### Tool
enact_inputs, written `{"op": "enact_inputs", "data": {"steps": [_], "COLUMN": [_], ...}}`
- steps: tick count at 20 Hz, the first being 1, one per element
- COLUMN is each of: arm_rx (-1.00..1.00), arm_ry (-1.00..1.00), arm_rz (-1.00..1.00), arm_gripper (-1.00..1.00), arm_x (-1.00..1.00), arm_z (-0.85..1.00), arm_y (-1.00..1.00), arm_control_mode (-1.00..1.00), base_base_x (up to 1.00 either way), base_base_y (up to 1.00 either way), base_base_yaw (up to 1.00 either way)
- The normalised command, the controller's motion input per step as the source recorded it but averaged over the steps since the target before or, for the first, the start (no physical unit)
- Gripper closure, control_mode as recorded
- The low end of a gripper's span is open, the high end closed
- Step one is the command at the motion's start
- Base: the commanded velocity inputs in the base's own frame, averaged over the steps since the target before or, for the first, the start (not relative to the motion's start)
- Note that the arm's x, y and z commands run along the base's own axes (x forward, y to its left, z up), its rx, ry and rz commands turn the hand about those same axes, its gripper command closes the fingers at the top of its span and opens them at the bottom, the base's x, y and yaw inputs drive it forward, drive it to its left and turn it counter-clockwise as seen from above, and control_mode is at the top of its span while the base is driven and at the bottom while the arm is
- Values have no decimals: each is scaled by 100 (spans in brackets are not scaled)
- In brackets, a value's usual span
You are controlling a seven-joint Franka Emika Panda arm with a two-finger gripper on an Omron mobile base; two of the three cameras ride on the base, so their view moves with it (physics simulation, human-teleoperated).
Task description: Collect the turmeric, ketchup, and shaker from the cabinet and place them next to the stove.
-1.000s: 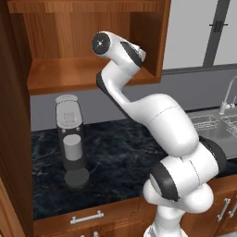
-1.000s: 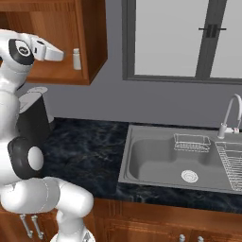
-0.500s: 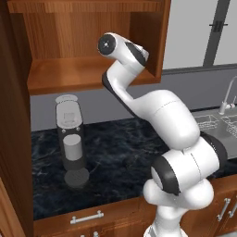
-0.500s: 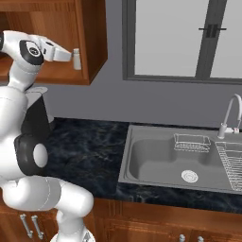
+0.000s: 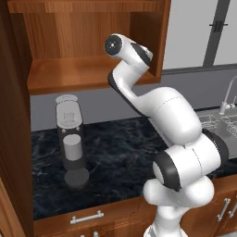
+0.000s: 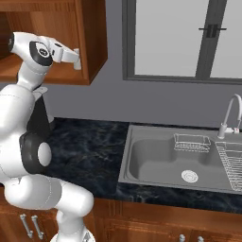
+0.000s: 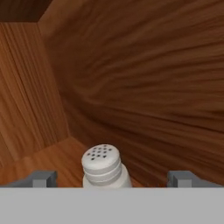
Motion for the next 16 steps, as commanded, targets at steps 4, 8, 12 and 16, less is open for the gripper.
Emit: {"op": "enact_inputs", "data": {"steps": [4, 8, 12, 16], "arm_rx": [0, 0, 0, 0], "arm_ry": [0, 0, 0, 0], "arm_rz": [0, 0, 0, 0], "arm_gripper": [-100, -100, -100, -100], "arm_x": [1, 0, 2, 7], "arm_z": [-1, 0, -2, -9], "arm_y": [-3, 0, 0, 0], "arm_control_mode": [-100, -100, -100, -100], "base_base_x": [0, 0, 0, 0], "base_base_y": [0, 0, 0, 0], "base_base_yaw": [0, 0, 0, 0]}}
